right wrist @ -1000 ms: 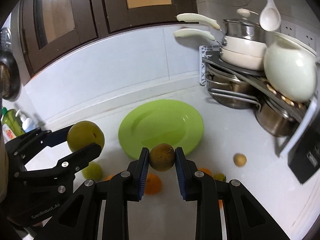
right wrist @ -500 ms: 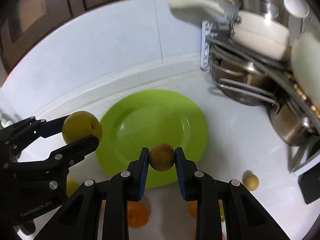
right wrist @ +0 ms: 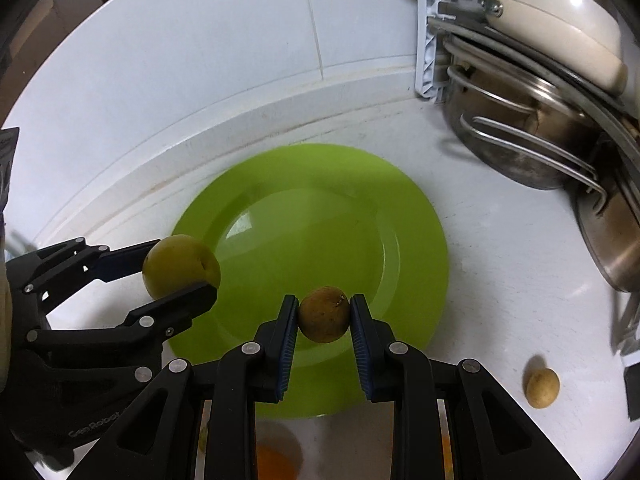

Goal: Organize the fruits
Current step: 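Lower both fruits onto the green plate and open both grippers, then withdraw both open tools from the plate toward the remaining fruits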

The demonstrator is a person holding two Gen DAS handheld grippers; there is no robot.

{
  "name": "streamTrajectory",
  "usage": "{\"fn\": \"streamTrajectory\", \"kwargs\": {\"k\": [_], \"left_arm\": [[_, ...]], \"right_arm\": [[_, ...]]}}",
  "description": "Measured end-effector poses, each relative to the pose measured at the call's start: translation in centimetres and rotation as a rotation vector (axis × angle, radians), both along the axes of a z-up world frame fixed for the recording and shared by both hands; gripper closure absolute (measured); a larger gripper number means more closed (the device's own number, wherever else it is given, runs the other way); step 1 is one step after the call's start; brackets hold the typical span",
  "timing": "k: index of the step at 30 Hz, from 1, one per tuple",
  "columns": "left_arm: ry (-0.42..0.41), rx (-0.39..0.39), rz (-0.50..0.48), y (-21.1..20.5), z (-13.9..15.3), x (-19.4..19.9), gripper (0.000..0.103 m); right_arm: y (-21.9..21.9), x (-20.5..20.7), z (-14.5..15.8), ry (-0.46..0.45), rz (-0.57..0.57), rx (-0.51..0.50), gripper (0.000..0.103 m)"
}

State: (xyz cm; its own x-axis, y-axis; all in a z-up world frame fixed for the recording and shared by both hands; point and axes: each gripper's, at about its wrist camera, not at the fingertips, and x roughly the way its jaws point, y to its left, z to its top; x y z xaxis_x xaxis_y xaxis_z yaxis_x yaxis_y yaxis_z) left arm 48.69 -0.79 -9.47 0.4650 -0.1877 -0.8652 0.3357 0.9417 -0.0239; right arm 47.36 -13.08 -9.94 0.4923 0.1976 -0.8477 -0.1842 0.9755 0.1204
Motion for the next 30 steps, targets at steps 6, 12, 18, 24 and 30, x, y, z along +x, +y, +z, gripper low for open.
{"fn": "streamTrajectory", "kwargs": {"k": [6,12,18,24,30], "left_arm": [[0.017,0.004,0.001,-0.1,-0.7,0.4,0.053],[0.018,0.003,0.005,-0.2,-0.8,0.4,0.053],[0.003,-0.003,-0.001,-0.4,-0.4,0.3,0.052],[-0.048,-0.007,0.004,-0.3,1.5,-0.8,0.051],[-0.114,-0.002,0.029,0.6,3.7,-2.7,0.047]], "right_arm": [[0.1,0.6,-0.7,0.023,0.004,-0.001,0.076],[0.1,1.1,-1.3,0.039,0.005,-0.002,0.076],[-0.2,1.0,-1.5,0.046,-0.003,0.018,0.075],[-0.2,0.2,-0.6,0.018,-0.012,0.013,0.068],[0.1,-1.9,1.4,-0.046,-0.009,0.005,0.068]]}}
